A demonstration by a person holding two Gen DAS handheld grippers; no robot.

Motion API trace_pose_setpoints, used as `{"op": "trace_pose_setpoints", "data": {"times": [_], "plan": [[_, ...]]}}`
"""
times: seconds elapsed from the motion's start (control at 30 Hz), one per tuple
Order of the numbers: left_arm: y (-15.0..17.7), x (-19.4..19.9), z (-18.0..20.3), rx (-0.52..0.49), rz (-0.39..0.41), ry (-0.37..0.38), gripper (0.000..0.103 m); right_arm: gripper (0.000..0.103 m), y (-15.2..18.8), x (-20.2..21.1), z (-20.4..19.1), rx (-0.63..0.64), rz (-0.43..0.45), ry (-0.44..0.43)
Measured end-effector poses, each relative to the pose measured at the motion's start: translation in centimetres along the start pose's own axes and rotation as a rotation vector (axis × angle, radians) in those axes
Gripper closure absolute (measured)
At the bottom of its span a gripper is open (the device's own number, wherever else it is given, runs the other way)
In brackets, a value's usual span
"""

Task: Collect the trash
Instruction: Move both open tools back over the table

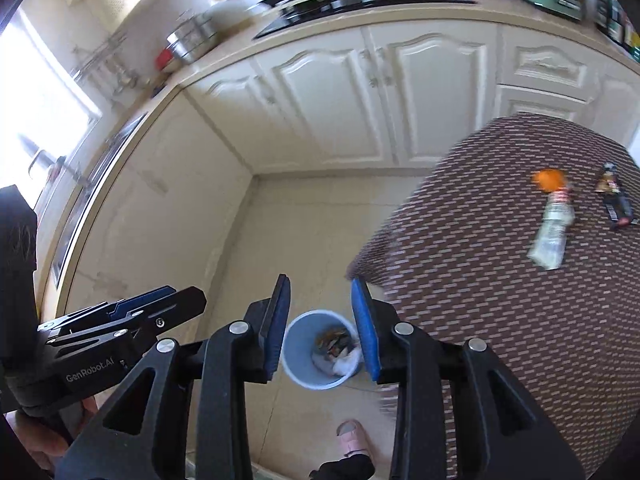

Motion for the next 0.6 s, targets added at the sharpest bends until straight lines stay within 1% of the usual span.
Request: {"op": "trace_pose_setpoints", "data": {"times": [0.17, 0.2, 0.33, 0.37, 0.5, 0.57, 0.6], "plan": [[-1.4, -3.3, 8.6, -0.063, -0.039, 0.019, 0.05, 0.071, -1.3, 2.6, 9.8, -0.065, 0.016, 0.045], [-1.7, -4.6, 11.2, -0.082, -0.059, 0.03, 0.05, 0.07, -1.3, 3.0, 11.5, -0.077, 0.015, 0.053], [-2.5, -9.2, 18.4, -0.132, -0.117, 0.042, 0.05, 0.07, -1.4, 4.6, 20.0, -0.138, 0.01, 0.095], [-2.7, -10.4, 20.1, -0.143, -0.13, 0.046, 0.05, 0.07, -1.5, 4.8, 21.1, -0.145, 0.009, 0.102], [-3.2, -14.2, 24.4, -0.167, -0.16, 0.038, 0.05, 0.07, -1.7, 5.8, 27.3, -0.18, -0.005, 0.135], [-3.3, -15.9, 25.7, -0.17, -0.174, 0.027, 0.05, 0.066, -2.0, 6.1, 29.7, -0.187, -0.003, 0.156], [-3.6, -16.8, 26.2, -0.17, -0.18, 0.011, 0.05, 0.061, -2.2, 6.1, 30.4, -0.188, -0.001, 0.163]]}}
Point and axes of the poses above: each gripper's, at about its wrist camera, not at the fingertips, and x roughly against the way its jaws point, z to its right, y to its underside, the point moved 10 cm from there along -x, roughly the way its jaws point, and after that the axes turned 13 degrees about -z, right-handed, at the moved point
